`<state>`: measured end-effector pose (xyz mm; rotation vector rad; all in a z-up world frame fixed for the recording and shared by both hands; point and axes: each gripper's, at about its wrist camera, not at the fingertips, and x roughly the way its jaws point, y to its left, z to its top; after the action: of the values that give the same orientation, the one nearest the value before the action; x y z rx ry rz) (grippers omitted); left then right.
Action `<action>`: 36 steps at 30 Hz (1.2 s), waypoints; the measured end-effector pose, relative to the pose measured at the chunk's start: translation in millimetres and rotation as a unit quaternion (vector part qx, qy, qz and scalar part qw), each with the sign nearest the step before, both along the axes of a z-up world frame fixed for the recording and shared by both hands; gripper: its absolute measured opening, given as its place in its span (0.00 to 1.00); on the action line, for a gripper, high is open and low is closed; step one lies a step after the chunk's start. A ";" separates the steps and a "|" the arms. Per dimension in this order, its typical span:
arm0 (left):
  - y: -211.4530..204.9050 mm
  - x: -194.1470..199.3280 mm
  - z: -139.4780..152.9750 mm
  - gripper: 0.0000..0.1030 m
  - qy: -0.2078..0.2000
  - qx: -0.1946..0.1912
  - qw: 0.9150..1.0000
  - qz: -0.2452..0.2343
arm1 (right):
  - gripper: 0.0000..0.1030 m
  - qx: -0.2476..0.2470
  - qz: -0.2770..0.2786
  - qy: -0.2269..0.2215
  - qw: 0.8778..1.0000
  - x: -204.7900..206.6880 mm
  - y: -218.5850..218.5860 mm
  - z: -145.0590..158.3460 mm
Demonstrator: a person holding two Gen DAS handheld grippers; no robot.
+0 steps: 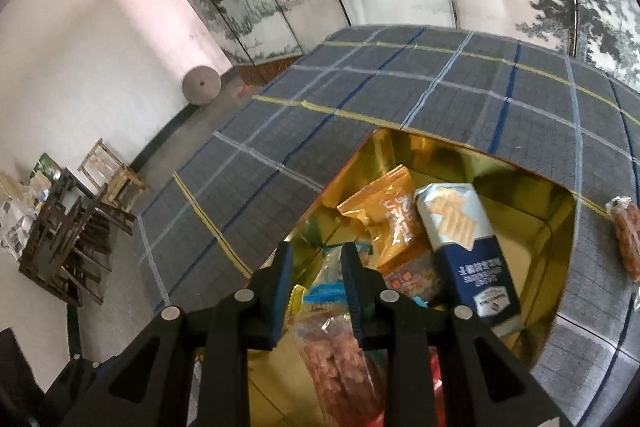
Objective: Organize snacks
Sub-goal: 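Lower the blue-ended candy into the tin and open the right gripper, then reach the left gripper to the clear bag of orange peanuts and grasp it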
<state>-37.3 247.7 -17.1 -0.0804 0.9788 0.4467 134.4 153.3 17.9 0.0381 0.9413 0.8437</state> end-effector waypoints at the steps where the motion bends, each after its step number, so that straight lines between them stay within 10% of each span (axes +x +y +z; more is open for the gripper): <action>1: -0.6 -0.3 1.0 0.83 -0.001 0.002 1.000 0.000 | 0.25 0.005 -0.002 -0.003 1.000 -2.0 -4.7 1.9; 19: -64.9 17.4 30.1 0.87 -0.003 0.060 0.996 -0.060 | 0.34 -0.115 -0.180 -0.113 0.970 -31.0 -261.6 -19.1; 29: -135.4 72.0 50.5 0.87 0.011 -0.031 0.985 -0.169 | 0.43 -0.144 -0.293 -0.094 0.941 -7.1 -375.7 -50.0; 36: -183.9 167.1 48.5 0.87 0.033 -0.162 0.966 -0.197 | 0.44 -0.113 -0.299 -0.060 0.946 3.8 -400.4 -64.0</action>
<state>129.8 63.8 31.4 -0.1625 1.0977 -0.0803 138.3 -247.1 -46.1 0.0698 0.8395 0.1715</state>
